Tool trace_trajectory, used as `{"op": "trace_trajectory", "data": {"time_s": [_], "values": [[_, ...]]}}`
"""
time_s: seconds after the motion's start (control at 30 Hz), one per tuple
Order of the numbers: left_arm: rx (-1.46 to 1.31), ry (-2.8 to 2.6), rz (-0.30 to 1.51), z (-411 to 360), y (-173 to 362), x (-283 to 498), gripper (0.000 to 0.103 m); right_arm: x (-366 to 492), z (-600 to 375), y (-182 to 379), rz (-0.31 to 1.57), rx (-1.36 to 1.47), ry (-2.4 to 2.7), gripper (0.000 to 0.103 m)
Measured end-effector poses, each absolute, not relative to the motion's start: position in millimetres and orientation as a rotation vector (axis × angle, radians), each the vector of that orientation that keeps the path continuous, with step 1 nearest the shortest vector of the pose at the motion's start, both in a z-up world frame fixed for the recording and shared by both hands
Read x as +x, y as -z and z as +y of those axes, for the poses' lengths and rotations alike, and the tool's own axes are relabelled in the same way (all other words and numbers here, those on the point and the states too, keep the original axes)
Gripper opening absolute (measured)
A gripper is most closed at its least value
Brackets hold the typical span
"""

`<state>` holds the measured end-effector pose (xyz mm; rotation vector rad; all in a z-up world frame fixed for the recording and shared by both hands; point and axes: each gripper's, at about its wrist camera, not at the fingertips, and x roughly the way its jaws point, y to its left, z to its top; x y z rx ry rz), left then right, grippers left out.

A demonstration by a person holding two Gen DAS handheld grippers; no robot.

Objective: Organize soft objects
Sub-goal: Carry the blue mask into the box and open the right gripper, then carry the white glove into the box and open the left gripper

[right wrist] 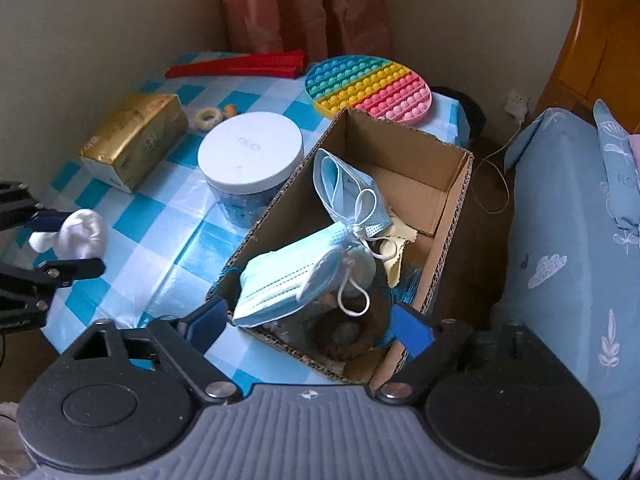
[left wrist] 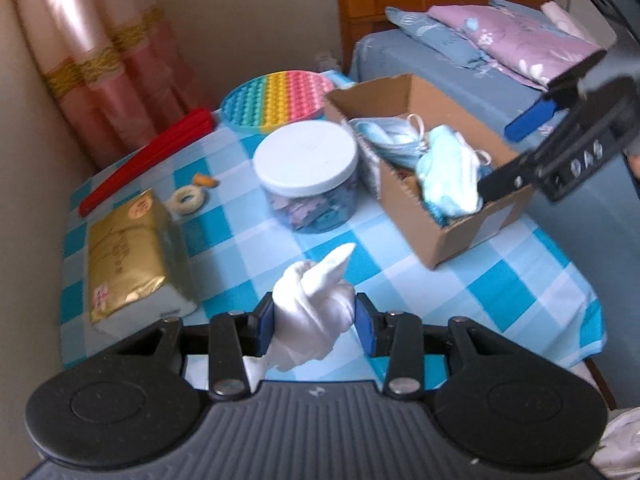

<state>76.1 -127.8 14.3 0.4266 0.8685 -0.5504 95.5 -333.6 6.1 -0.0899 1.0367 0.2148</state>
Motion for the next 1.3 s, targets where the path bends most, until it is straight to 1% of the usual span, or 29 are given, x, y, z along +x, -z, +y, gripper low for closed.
{"op": "trace_trajectory", "data": {"time_s": [0.03,0.13,0.23,0.27,0.5,0.7,0.9,0.97,1.0,1.03,1.07,1.1,1.13,1.27,1.3], "values": [[0.432,0.564,0.870,-131,-17,79,0.040,92,-333,-6,1.032,-0.084,-0.222,0.078],[0.451,0.596,0.868,-143,-25,89,0.040,79,-329,-2,1.001,-0.076,-0.220,0.071],[0.467,0.630,0.863,-158,-34,98,0.040,68,-324,1,0.973,-0.069,-0.225,0.058],[0.470,0.644,0.862,-164,-37,102,0.040,64,-323,1,0.956,-0.060,-0.226,0.056],[0.502,0.695,0.853,-209,-49,131,0.040,40,-315,2,0.845,-0.044,-0.187,0.056],[0.502,0.730,0.846,-251,-56,155,0.040,32,-314,6,0.810,-0.007,-0.165,0.056],[0.513,0.746,0.877,-292,-43,177,0.040,34,-317,10,0.799,-0.009,-0.139,0.057],[0.519,0.748,0.893,-302,-36,182,0.042,34,-318,11,0.800,-0.001,-0.142,0.057],[0.519,0.749,0.901,-307,-33,185,0.045,34,-319,12,0.799,0.001,-0.145,0.058],[0.518,0.749,0.905,-310,-30,187,0.055,34,-319,12,0.797,0.002,-0.144,0.059],[0.516,0.752,0.904,-313,-28,189,0.060,34,-319,12,0.795,0.001,-0.142,0.062],[0.514,0.752,0.897,-314,-26,190,0.070,34,-319,13,0.791,0.000,-0.141,0.063],[0.514,0.747,0.891,-316,-25,191,0.072,34,-319,13,0.788,0.000,-0.142,0.065],[0.519,0.738,0.887,-312,-25,189,0.073,32,-321,11,0.778,0.003,-0.148,0.072],[0.516,0.734,0.885,-309,-25,187,0.075,32,-321,11,0.775,0.002,-0.150,0.075]]}}
